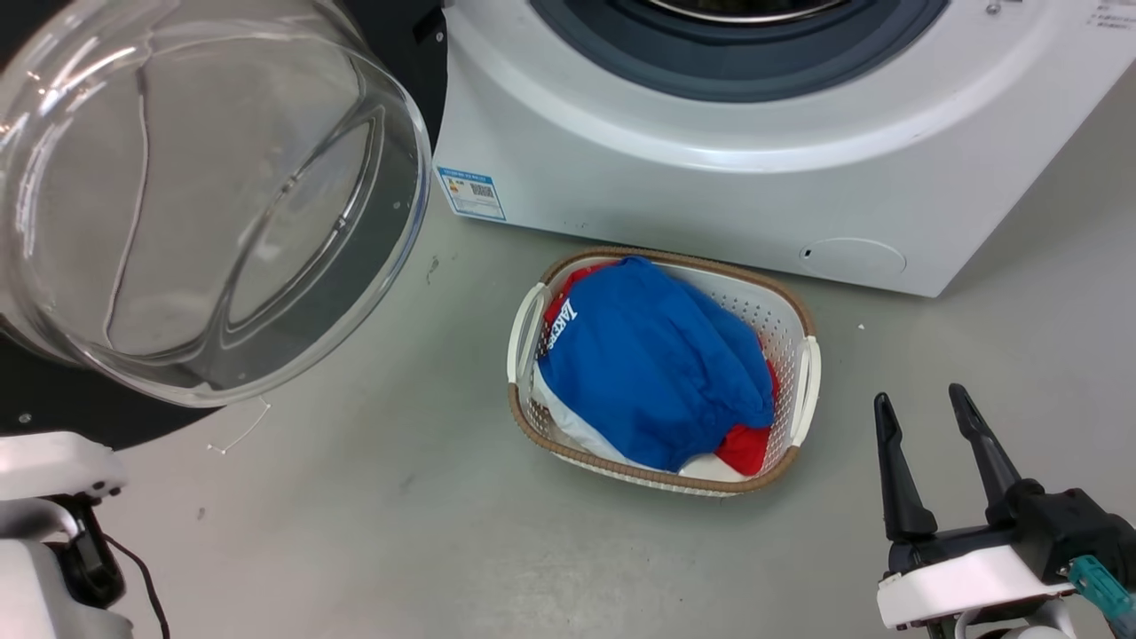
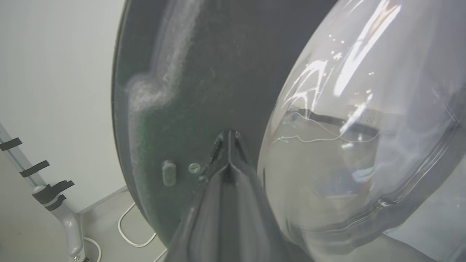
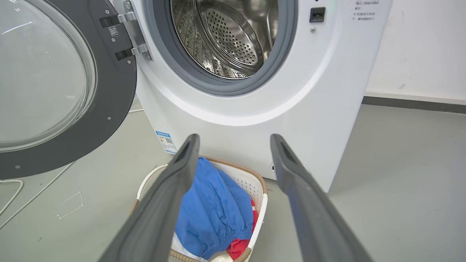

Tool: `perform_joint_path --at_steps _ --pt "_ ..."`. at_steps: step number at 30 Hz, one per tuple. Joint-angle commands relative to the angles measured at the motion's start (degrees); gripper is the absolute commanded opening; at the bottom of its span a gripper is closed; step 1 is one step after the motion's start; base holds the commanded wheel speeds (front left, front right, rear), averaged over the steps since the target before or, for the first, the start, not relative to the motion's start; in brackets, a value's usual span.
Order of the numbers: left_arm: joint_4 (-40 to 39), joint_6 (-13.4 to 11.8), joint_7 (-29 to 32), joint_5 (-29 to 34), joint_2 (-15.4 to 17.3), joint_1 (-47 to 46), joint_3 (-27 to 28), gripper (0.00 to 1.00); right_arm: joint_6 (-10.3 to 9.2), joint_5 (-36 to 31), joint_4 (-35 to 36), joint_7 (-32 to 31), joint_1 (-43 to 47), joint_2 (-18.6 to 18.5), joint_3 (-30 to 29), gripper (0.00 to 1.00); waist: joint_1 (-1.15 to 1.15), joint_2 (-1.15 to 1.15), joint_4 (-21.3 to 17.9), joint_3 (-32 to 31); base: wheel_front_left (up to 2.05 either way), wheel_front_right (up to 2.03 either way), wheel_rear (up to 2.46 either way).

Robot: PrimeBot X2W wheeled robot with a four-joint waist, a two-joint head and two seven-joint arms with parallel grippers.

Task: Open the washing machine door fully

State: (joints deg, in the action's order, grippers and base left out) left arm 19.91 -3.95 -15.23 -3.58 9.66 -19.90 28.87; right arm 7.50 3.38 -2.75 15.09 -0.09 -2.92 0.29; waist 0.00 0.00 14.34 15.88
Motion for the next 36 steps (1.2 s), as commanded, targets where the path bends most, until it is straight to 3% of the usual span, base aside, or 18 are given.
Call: perform_joint_path --at_steps 1,19,27,36 --pt "-0.7 0.3 0.1 0.7 -0.5 1.4 -0.3 0.00 -0.01 0.4 -0.2 0.1 0.1 0.1 0.0 1.00 0.00 0.00 -0.1 -1.1 0.00 0.00 0.00" --pt "-13.3 3.0 0.2 5.7 -3.9 12.5 -9.1 0.00 -0.01 3.3 0.6 0.1 4.5 0.1 -1.2 1.00 0.00 0.00 -1.7 -12.4 0.00 0.00 0.00" --pt "-19.1 4.8 0.2 5.6 -5.1 17.3 -15.1 0.00 -0.01 3.2 4.0 0.1 7.2 0.1 -3.0 1.00 0.00 0.00 -4.2 -16.2 0.00 0.00 0.00" --pt "-21.0 5.1 0.2 4.3 -6.2 20.5 -22.3 0.00 -0.01 2.5 6.7 0.1 8.3 0.1 -3.9 1.00 0.00 0.00 -7.7 -17.5 0.00 0.00 0.00"
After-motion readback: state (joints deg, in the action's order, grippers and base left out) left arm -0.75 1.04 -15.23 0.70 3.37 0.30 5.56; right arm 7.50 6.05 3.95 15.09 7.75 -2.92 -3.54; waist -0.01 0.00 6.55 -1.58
